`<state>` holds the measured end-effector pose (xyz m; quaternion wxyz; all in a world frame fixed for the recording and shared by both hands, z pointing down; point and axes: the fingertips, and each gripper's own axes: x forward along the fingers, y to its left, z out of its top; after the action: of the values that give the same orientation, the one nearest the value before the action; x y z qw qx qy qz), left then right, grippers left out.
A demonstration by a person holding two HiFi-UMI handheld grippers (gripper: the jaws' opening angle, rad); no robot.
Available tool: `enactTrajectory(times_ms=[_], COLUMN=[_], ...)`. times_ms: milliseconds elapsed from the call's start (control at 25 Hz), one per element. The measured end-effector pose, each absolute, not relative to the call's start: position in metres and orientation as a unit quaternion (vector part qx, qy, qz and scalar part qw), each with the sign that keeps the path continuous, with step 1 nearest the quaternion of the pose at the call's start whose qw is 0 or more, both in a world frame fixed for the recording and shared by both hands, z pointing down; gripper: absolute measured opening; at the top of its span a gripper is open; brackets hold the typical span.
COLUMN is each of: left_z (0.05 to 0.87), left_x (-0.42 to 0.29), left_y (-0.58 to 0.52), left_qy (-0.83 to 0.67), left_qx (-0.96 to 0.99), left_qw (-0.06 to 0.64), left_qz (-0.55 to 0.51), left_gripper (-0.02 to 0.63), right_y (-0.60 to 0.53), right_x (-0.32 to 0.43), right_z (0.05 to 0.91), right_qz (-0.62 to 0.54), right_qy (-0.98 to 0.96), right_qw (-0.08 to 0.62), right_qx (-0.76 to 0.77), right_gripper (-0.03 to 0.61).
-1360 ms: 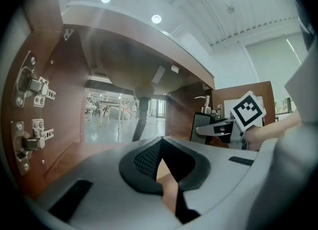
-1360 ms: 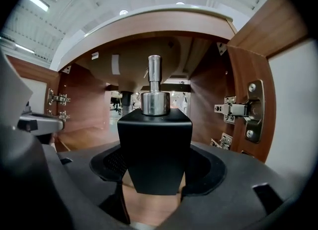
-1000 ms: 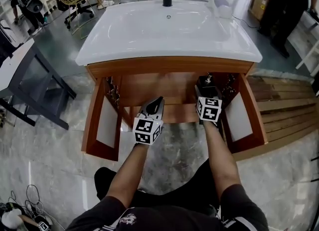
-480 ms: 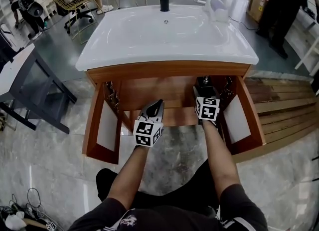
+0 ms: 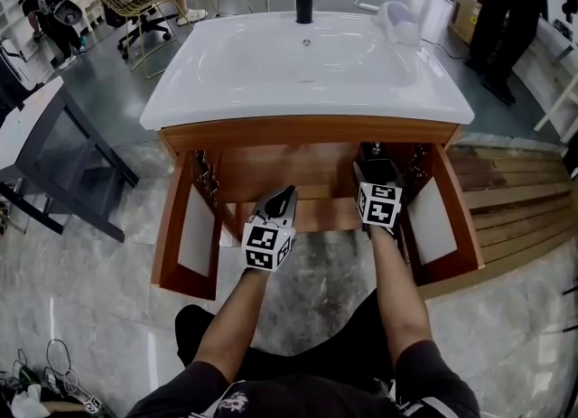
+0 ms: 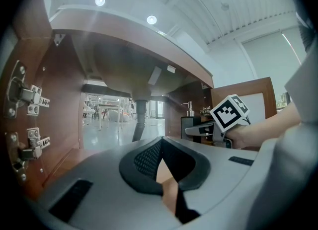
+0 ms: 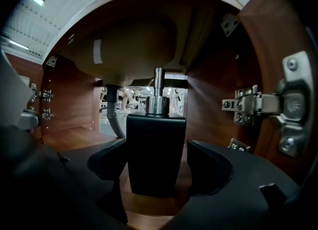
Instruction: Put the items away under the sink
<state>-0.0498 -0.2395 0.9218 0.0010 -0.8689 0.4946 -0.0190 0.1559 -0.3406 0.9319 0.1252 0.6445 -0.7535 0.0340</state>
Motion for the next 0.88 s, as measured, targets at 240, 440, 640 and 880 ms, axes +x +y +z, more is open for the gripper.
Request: enactTrajectory(times_ms=[240, 440, 640, 880], left_z=[0.916, 0.876, 0.81, 0.701], left_x=[-0.052, -0.045, -0.04, -0.058], left_y=[-0.237, -0.216, -0.179, -0.134], left_qy=[0.492, 0.479, 0.459, 0.469], left_qx=[-0.87, -0.877, -0.885, -0.874], left_qw=[-0.01, -0.04, -0.074, -0.123], left_qz=[-0.016, -0.005, -0.01, -0.02], left_gripper=[0.008, 0.008, 0.008, 0.008], right_y=[-0.305, -0.261, -0.216, -0.16], right_x=[0.148, 0.131, 0.104, 0.078], right_z=[0.905, 0.867, 0.808, 0.692], right_qz=[-0.009, -0.01, 0.007, 0.041], right_qy=[-0.757, -0.77, -0.794, -0.806], right_qw=[0.117, 0.116, 0.124, 0.135], right_qx=[0.643, 0.627, 0.595, 0.575], right_gripper=[0.37, 0.368, 0.331, 0.149])
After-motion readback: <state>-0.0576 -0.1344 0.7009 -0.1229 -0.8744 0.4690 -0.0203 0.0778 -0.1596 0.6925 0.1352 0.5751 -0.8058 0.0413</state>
